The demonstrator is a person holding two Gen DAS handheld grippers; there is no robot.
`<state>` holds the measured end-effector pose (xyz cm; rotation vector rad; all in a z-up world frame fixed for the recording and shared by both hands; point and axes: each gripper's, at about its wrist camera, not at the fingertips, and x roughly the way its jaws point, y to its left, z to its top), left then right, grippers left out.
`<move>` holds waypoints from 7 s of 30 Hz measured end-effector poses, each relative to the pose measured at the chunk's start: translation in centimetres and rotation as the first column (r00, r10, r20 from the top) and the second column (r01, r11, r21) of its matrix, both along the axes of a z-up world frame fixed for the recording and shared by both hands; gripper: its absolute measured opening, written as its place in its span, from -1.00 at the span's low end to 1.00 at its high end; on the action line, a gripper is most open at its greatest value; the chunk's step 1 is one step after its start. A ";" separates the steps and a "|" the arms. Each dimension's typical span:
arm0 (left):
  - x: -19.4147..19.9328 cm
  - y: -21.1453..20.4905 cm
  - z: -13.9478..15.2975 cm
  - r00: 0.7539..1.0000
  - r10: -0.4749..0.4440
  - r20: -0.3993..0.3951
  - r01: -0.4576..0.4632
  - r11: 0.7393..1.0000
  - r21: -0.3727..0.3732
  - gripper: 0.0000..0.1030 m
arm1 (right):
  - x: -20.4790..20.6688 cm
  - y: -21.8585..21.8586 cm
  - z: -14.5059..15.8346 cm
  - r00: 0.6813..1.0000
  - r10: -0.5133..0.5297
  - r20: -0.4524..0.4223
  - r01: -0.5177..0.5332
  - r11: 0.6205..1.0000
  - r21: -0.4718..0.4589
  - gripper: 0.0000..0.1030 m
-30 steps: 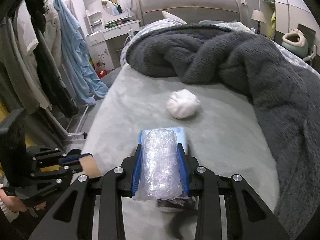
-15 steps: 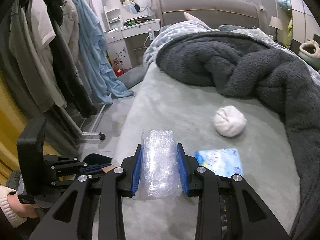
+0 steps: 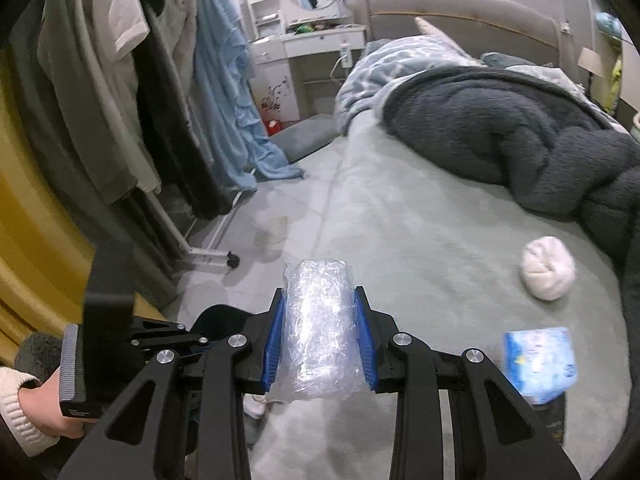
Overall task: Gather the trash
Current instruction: 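Carry the tape core over the bin and release it with the left gripper, then lower the bubble wrap into the teal bin and open the right gripper, then move both grippers back toward the blue tissue pack on the bed, then grasp the blue tissue pack with the left gripper while the right grasps the black clip, then carry the tissue pack and clip over the teal bin and open both grippers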
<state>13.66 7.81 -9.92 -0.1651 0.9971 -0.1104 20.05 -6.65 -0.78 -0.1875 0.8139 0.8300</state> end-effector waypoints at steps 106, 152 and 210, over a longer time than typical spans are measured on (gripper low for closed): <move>-3.3 1.9 12.4 0.880 -0.062 0.470 0.065 0.998 0.009 0.66 | -4.2 2.1 -4.6 0.997 0.080 -0.017 -0.082 0.987 -0.137 0.46; 9.9 -15.4 5.4 0.844 -0.435 0.315 0.456 0.890 0.006 0.74 | -1.1 -21.7 -5.6 0.966 -0.259 0.016 0.259 0.966 0.026 0.46; 11.5 -17.1 3.8 0.911 -0.305 0.276 0.308 0.951 0.034 0.24 | -1.3 -24.4 -4.5 0.973 -0.222 -0.068 0.229 0.967 0.111 -0.77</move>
